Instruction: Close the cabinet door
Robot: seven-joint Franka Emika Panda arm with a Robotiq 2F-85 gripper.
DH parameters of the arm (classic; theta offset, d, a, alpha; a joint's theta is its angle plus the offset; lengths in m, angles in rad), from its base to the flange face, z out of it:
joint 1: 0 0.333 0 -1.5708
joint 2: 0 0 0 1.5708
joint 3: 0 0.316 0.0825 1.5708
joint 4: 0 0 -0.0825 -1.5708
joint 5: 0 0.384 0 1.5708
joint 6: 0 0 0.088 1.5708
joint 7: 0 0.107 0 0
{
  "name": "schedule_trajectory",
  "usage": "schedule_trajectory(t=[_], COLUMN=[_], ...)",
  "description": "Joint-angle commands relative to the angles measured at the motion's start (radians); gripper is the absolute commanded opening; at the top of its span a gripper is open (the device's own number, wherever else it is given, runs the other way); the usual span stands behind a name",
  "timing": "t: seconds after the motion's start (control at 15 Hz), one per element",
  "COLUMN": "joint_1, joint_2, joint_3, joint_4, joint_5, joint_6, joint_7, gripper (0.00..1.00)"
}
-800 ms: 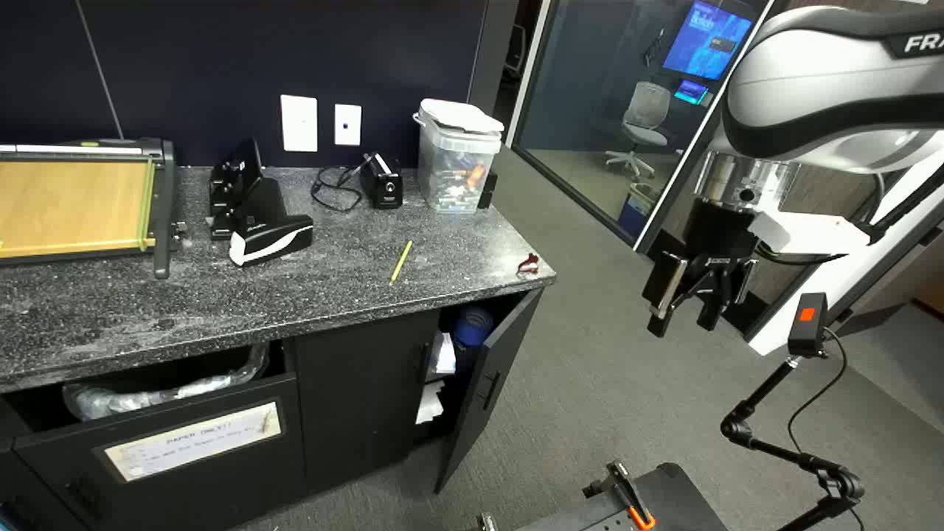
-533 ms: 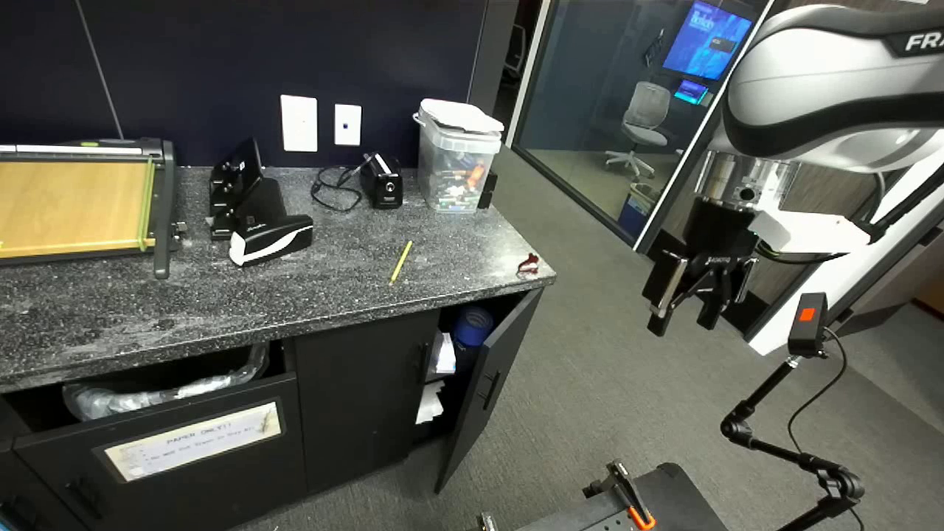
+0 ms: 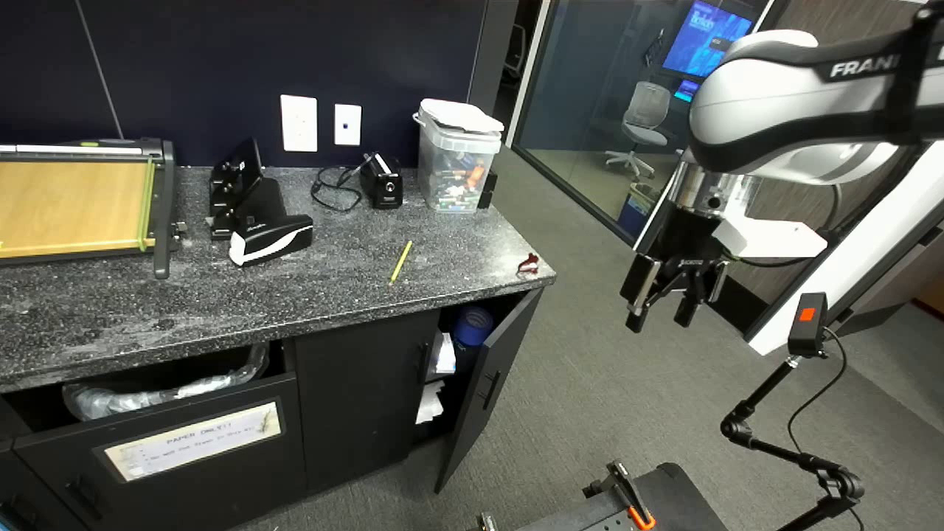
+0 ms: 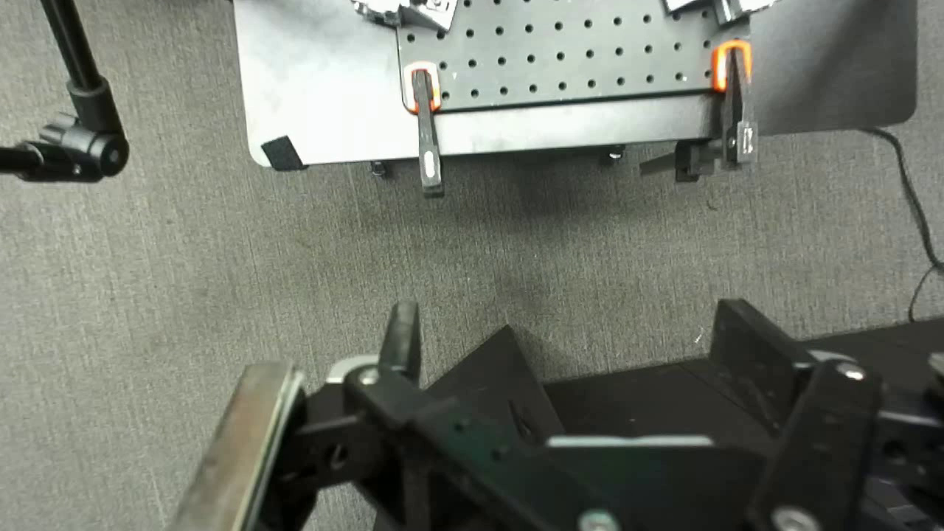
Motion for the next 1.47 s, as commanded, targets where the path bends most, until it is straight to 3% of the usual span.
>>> schedule_trajectory(t=[0.0, 0.47, 0.87, 1.4], joint_1=[-0.008, -0.045, -0.076, -0.089], joint_2=[0.221, 0.667, 1.056, 1.328], joint_3=[0.000, 0.014, 0.017, 0.038], joint_4=[0.135, 0.365, 0.643, 0.783], joint_5=[0.023, 0.048, 0.006, -0.044], joint_6=[0.076, 0.310, 0.430, 0.562], joint_7=[0.001, -0.040, -0.031, -0.132], gripper=[1.00, 1.00, 1.00, 1.00])
